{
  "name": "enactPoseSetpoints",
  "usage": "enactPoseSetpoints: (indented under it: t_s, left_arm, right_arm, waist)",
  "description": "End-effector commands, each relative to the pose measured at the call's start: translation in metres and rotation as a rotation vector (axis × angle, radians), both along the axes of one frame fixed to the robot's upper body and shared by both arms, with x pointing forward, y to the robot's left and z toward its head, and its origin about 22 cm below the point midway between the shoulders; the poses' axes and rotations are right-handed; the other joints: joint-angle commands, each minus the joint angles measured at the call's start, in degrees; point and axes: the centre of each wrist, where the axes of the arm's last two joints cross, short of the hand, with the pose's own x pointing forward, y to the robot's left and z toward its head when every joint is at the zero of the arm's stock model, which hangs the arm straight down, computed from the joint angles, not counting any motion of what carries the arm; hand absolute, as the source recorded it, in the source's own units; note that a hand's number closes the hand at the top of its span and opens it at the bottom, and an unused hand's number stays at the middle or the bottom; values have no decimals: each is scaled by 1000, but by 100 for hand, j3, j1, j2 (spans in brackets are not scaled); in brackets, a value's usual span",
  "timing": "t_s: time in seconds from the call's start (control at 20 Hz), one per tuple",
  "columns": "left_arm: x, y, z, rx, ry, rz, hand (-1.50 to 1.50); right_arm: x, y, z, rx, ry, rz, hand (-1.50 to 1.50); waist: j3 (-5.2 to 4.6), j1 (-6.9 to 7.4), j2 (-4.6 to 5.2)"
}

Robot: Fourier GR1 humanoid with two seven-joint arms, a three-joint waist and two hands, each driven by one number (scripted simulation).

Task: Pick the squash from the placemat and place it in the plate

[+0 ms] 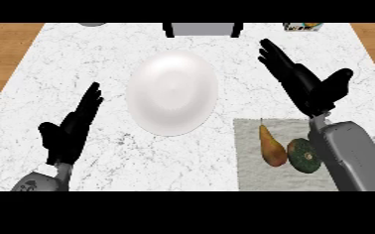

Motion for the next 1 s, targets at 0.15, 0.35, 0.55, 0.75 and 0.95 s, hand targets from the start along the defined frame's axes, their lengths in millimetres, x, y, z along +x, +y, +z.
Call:
enactPoseSetpoints:
  t_s: [0.15, 0.35, 0.55, 0.75, 0.95]
  left_arm:
    - [28, 20, 37, 105, -114, 52, 0]
    - [23, 10, 28, 123, -87, 26, 0]
    - [30, 7, 32, 118, -100, 45, 0]
    - [43, -7, 33, 118, -97, 12, 0]
    - [40, 0, 31, 109, -78, 7, 0]
  right_arm:
    - [-21, 34, 2, 83, -156, -277, -150]
    - [-14, -22, 21, -687, -356, -193, 150]
    - [-79, 36, -73, -402, -243, -490, -150]
    - [-120, 48, -109, -548, -357, -462, -150]
    - [-139, 28, -107, -691, -481, -556, -150]
  waist:
    - [-153, -192, -2]
    - [-375, -278, -143]
    - [-148, -357, -3]
    - [-154, -222, 26]
    - [-160, -221, 10]
